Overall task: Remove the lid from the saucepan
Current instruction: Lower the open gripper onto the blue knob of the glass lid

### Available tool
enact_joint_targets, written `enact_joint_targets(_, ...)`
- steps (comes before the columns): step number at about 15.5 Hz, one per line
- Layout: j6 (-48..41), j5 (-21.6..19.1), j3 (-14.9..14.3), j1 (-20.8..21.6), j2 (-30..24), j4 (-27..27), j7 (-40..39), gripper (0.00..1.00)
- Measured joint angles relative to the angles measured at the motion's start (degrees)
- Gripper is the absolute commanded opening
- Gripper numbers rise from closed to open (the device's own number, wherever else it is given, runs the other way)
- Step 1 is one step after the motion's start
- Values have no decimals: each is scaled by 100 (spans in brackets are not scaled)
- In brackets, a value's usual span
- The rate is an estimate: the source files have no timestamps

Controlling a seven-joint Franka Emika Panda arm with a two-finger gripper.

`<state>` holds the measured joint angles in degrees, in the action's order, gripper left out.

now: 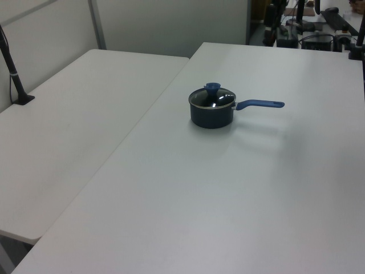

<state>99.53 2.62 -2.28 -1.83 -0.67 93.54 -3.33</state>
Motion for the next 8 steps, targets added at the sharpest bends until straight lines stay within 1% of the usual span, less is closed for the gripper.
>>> enact_joint_targets(2,508,-8,-14,-87,240,2,-253,100)
enact_joint_targets(4,1080,-7,-17,-95,752,-61,-138,100)
enact_joint_targets(6,1768,-7,-10,-11,1150,-121,383,100)
enact_joint_targets(7,2139,-7,-1,95,1396,-154,806,100)
enact_joint_targets(8,2322,-7,2,165,1557,-178,1121,100)
